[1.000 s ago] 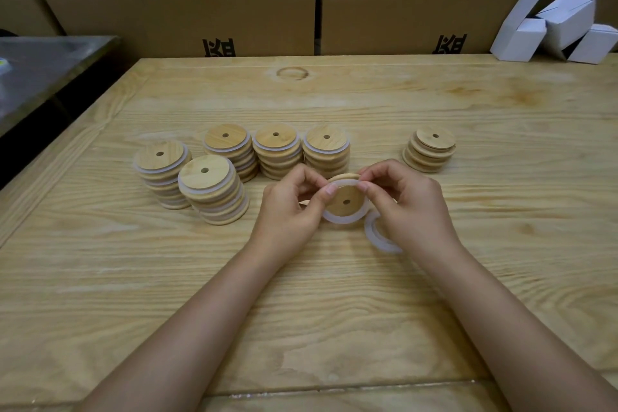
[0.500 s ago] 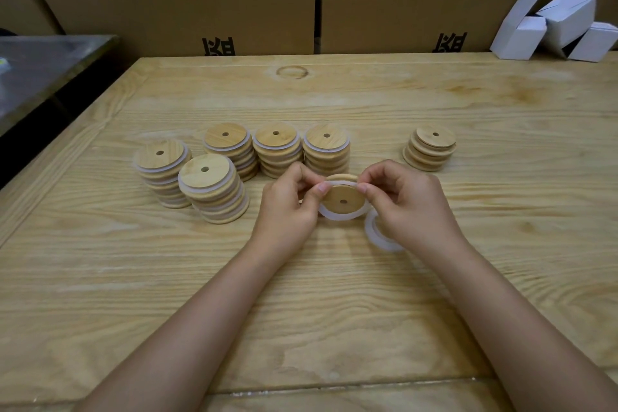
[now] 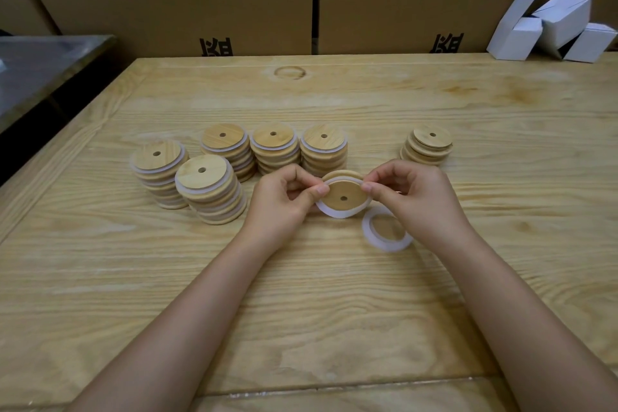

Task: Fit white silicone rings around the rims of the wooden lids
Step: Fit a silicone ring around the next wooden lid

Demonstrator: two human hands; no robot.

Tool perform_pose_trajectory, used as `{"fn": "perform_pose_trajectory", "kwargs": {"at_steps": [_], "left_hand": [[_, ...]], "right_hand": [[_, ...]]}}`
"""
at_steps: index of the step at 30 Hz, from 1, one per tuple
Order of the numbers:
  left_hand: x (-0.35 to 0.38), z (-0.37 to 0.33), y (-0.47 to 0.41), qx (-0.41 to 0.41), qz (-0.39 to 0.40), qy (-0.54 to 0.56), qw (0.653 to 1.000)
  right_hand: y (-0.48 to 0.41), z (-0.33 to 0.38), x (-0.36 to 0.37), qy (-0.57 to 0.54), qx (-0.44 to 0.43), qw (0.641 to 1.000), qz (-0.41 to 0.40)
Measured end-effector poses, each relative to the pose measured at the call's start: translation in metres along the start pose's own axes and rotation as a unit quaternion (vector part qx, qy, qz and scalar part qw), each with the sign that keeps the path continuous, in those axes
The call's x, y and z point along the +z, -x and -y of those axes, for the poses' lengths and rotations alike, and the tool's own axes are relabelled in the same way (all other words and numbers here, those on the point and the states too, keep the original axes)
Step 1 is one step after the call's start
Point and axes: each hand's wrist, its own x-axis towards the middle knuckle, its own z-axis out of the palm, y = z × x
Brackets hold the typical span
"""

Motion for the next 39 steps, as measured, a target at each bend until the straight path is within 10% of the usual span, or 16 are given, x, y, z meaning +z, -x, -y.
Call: {"fn": "perform_pose_trajectory", "kwargs": {"at_steps": [39], "left_hand": [[-0.006, 0.001, -0.005, -0.045, 0.01, -0.007, 0.999]], "right_hand": [[0.008, 0.014, 0.011, 0.039, 0.036, 0.998, -0.03]]}}
